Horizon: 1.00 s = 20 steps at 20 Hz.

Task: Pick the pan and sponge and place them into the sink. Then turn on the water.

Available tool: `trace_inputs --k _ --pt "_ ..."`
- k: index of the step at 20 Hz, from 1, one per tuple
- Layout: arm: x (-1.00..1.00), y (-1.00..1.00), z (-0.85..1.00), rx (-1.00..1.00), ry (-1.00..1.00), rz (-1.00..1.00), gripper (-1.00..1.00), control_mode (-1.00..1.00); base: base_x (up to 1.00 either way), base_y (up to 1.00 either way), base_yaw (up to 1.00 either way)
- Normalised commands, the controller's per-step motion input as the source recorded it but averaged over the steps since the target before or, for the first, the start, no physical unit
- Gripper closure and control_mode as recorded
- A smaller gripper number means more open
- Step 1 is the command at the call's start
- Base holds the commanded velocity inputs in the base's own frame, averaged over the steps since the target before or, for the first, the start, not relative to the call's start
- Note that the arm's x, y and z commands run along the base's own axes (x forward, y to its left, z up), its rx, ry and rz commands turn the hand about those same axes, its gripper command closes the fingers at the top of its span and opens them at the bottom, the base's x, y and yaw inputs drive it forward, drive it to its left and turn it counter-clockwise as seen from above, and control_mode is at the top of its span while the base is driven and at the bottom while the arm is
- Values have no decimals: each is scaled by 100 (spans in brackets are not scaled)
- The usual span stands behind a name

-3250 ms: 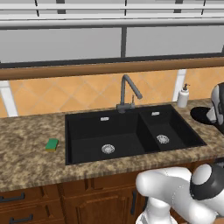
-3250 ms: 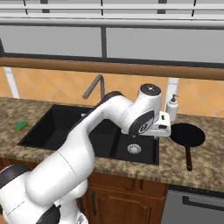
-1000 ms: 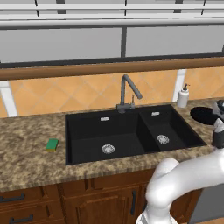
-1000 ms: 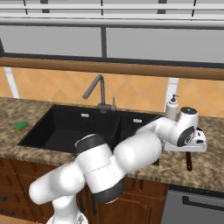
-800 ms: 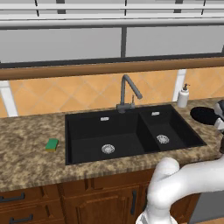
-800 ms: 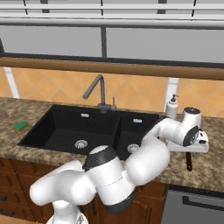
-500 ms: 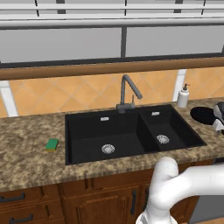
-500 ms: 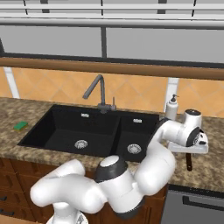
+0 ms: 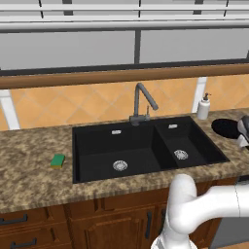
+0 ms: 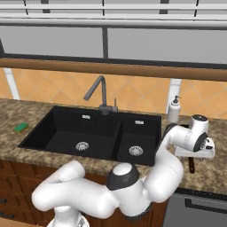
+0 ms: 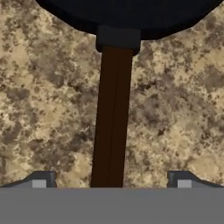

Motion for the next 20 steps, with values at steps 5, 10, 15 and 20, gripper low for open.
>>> trace_inputs --k 5,10,15,20 --pt "21 -4 -44 0 3 0 -100 -100 0 0 0" --pt "3 0 -48 0 1 0 100 -100 0 0 0" --pt "0 0 -49 0 0 0 100 -100 0 0 0" --pt "-6 0 -37 0 0 0 100 -100 0 0 0"
